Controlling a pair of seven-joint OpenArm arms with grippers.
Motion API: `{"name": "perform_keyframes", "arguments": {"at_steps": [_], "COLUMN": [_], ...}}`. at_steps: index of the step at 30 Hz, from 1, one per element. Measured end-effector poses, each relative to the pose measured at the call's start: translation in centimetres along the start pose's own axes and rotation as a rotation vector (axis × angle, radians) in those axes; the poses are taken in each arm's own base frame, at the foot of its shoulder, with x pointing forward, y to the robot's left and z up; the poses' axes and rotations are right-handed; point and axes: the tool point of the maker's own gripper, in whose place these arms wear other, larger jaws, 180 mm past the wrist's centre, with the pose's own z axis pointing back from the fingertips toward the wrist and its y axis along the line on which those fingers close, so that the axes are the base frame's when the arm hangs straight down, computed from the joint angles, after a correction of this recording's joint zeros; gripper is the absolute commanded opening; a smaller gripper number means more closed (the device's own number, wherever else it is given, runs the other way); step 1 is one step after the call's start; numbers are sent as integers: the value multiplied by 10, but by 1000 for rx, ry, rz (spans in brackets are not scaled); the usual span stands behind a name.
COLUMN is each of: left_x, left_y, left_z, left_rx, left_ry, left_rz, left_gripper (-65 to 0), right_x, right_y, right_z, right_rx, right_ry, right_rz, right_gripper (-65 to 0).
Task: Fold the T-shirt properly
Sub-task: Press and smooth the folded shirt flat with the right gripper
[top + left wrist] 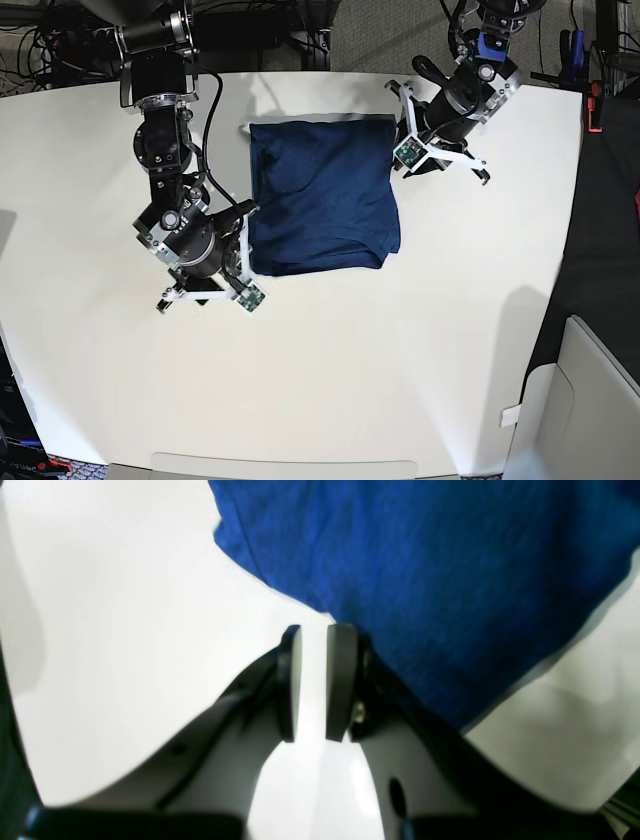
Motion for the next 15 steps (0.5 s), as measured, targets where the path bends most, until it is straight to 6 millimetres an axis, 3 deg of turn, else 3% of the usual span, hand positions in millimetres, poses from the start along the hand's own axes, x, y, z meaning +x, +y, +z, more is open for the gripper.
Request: {"name": "perform_keyframes", "arguments": {"at_steps": [5,7,11,15], "left_x": [-8,-9,-14,-23], "left_y": [15,24,33,47], "left_z": [7,8,12,18], "left_rx": [46,69,103,146], "left_ry": [17,20,33,53], "left_rz": [13,15,42,59], "left_gripper": [-578,-578,-578,-578], "right_x": [31,38,16,51], "right_y": [7,24,68,119], "right_z": [39,49,47,56], "right_rx": [-12,44,175,309], "right_ry": [-167,-223,-99,-185], "right_rz": [-21,-36,-44,0], "right_gripper": [-378,-378,-379,-379]}}
